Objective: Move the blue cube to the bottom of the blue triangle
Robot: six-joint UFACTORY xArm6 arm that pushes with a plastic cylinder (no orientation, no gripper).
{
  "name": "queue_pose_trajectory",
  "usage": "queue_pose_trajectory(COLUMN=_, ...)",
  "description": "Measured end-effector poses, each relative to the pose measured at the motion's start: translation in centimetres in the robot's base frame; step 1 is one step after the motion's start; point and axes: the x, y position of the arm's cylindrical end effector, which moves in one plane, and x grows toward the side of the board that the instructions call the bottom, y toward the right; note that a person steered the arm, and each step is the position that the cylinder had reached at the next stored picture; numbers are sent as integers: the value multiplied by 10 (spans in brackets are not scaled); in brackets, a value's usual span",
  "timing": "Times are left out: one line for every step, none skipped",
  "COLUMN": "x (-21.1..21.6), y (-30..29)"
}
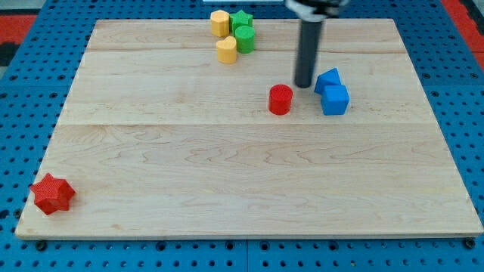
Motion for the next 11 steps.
queue_pose_trajectory(x=-12, y=30)
queue_pose_trajectory(x=-29, y=-18)
queue_pose_trajectory(x=-31, y=-70)
queue_pose_trajectory(x=-18, y=-126)
queue_pose_trajectory(x=12, y=-140)
queue_pose_trajectory(x=28, y=-117)
queue_pose_trajectory(x=34, y=-77)
queue_pose_trajectory(x=38, y=-40)
queue_pose_trajectory(x=38, y=-11)
queue_pose_trajectory(x=38, y=9)
queue_pose_trajectory(x=38, y=13)
